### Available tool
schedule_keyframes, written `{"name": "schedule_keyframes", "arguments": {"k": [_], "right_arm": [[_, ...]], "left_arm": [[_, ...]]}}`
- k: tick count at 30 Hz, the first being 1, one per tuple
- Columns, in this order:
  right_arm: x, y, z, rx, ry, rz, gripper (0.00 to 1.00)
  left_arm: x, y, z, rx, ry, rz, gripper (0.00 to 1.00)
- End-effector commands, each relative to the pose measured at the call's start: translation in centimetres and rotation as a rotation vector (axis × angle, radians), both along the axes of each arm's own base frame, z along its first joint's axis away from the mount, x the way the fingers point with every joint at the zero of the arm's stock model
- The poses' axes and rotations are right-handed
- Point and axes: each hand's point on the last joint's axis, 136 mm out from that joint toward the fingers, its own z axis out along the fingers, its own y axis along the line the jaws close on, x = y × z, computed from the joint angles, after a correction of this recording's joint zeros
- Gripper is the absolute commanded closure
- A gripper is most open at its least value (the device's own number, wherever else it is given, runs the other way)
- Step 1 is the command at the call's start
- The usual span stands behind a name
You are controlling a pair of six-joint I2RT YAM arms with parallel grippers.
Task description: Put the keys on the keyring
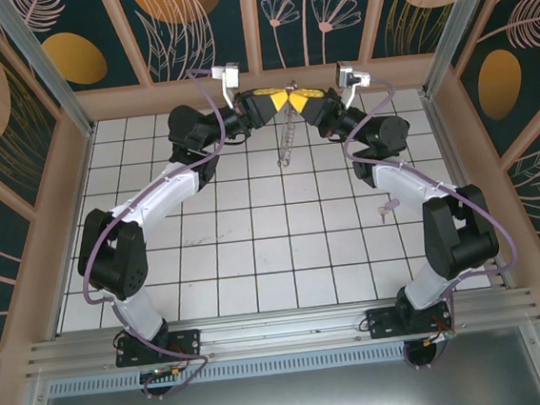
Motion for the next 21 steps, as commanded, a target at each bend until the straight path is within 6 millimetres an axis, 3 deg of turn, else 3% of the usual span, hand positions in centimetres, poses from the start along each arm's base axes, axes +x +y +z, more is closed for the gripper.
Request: {"name": "schedule_keyframes", "arguments": {"k": [1, 7, 10, 13, 21], "right_arm": [[-1.3, 0.4, 1.8, 0.004, -0.081, 0.018, 1.0], [-0.8, 0.5, 1.6, -0.011, -0.051, 0.01, 1.0], [0.5, -0.3, 1.3, -0.032, 0.022, -0.043, 0.71], [1.3, -2.3, 1.1, -0.057, 0.089, -0.122, 0.54], [2.2, -8.6, -0.8, -0.159, 0.278, -0.405, 0.46]], "left_arm": [[-1.5, -0.7, 1.2, -0.023, -0.062, -0.045, 1.0], [-1.7, -0.6, 1.2, -0.023, -0.079, -0.039, 1.0], [-1.4, -0.6, 0.7, 0.011, -0.091, -0.009, 1.0], [-1.1, -0.7, -0.3, 0.068, -0.115, 0.031, 1.0], [-0.2, -0.9, -2.7, 0.189, -0.169, 0.115, 1.0]]}}
